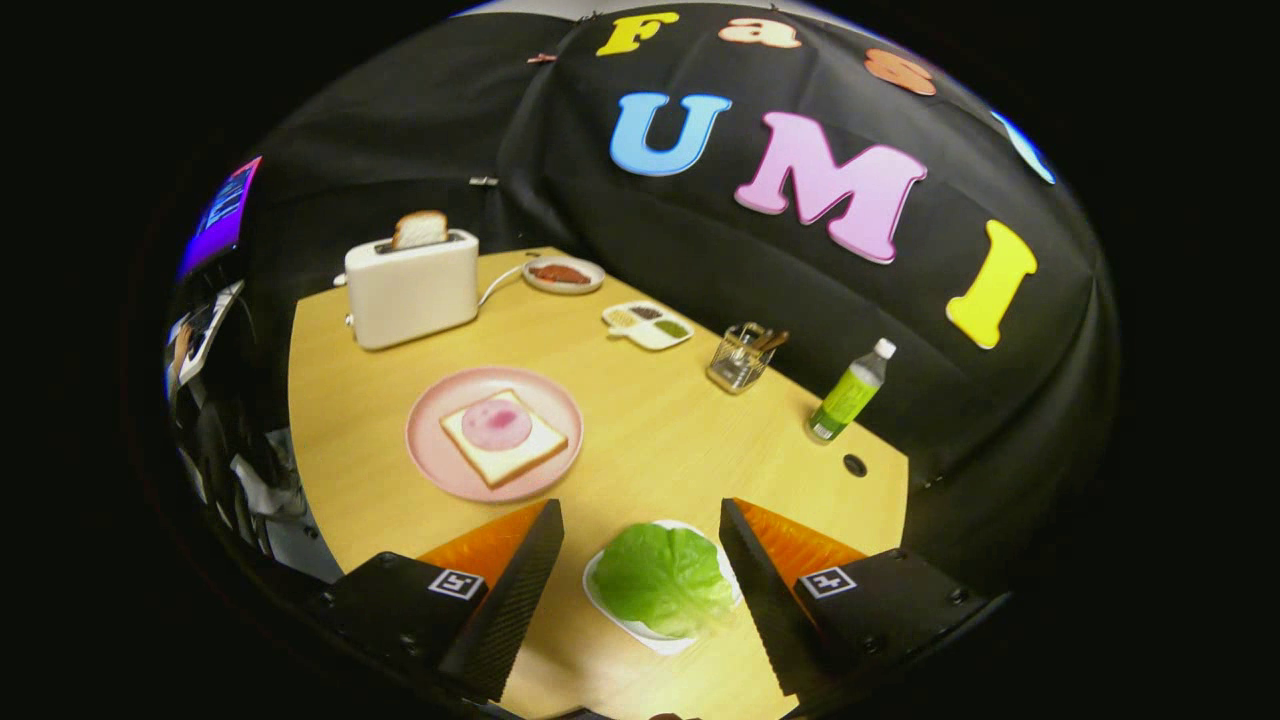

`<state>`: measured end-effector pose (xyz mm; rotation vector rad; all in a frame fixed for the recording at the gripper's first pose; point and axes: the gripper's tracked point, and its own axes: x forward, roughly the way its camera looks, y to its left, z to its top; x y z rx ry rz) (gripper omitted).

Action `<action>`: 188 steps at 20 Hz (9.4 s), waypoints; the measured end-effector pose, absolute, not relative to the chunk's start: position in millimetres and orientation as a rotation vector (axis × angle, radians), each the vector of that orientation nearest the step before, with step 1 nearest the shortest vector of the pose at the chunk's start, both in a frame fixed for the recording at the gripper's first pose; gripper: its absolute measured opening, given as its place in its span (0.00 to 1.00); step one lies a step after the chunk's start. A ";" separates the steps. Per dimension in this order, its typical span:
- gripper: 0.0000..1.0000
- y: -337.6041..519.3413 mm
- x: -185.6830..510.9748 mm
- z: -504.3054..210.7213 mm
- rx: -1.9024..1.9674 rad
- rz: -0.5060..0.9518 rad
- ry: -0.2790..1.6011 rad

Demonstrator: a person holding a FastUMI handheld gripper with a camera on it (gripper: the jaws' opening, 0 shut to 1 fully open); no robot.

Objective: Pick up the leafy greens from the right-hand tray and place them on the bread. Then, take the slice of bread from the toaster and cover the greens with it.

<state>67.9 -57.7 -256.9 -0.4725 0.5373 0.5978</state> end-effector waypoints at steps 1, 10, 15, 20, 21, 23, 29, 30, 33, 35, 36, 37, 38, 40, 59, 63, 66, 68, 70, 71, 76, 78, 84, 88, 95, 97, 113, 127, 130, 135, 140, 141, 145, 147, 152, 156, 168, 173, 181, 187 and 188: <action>0.98 -62.8 72.5 -272.8 -0.479 0.609 0.576; 0.99 -110.1 101.0 -357.1 -0.386 0.600 0.868; 0.96 -112.7 106.2 -385.1 -0.379 0.602 0.934; 0.87 -111.7 106.4 -398.2 -0.356 0.618 0.969; 0.86 -111.8 105.0 -398.0 -0.358 0.619 0.967; 0.84 -111.6 104.6 -399.2 -0.359 0.619 0.972; 0.70 -110.9 104.4 -399.5 -0.362 0.591 1.011; 0.62 -112.3 103.2 -399.7 -0.361 0.583 1.023; 0.47 -112.5 100.3 -400.1 -0.380 0.579 1.039; 0.16 -112.7 97.2 -399.5 -0.383 0.567 1.049; 0.09 -113.3 96.8 -400.0 -0.388 0.556 1.055; 0.08 -111.7 96.8 -401.0 -0.389 0.555 1.058; 0.06 -110.1 95.6 -402.5 -0.389 0.557 1.066; 0.06 -110.4 88.6 -394.4 -0.377 0.537 1.089; 0.05 14.8 50.2 -220.4 -0.177 0.475 0.906; 0.05 63.6 54.3 -219.6 -0.164 0.517 0.905; 0.05 101.9 55.9 -242.0 -0.110 0.534 0.961; 0.05 120.2 61.6 -257.9 -0.101 0.528 0.987; 0.05 133.1 67.2 -275.2 -0.090 0.507 1.012; 0.06 136.2 70.9 -286.5 -0.091 0.486 1.026; 0.08 138.5 84.0 -316.3 -0.141 0.420 1.053; 0.10 137.5 89.9 -318.5 -0.143 0.399 1.051; 0.26 138.2 101.2 -331.4 -0.145 0.354 1.043; 0.31 139.4 105.2 -342.8 -0.151 0.332 1.050; 1.00 159.5 101.1 -331.7 -0.094 0.363 1.029; 1.00 170.8 95.8 -317.8 -0.075 0.389 1.013; 0.99 325.1 76.5 -148.6 -0.068 0.707 0.705; 0.99 473.0 76.4 -177.4 -0.254 0.828 0.670; 1.00 487.3 84.3 -197.4 -0.252 0.790 0.695; 1.00 503.1 103.0 -227.9 -0.230 0.694 0.726; 0.89 510.3 113.5 -247.2 -0.208 0.636 0.756; 0.85 512.6 111.4 -243.4 -0.197 0.631 0.753; 0.67 515.0 122.2 -247.1 -0.177 0.587 0.742; 0.58 513.9 121.6 -246.7 -0.176 0.570 0.742; 0.36 504.7 120.7 -242.9 -0.207 0.549 0.737; 0.26 499.1 119.5 -242.3 -0.215 0.537 0.760; 0.17 483.5 122.8 -175.9 -0.127 0.563 0.682; 0.17 441.1 141.2 -120.5 -0.053 0.527 0.592; 0.17 329.7 152.7 -114.7 0.009 0.393 0.591; 0.17 239.4 147.6 -158.9 0.143 0.284 0.686; 0.17 230.2 143.2 -170.5 0.177 0.280 0.709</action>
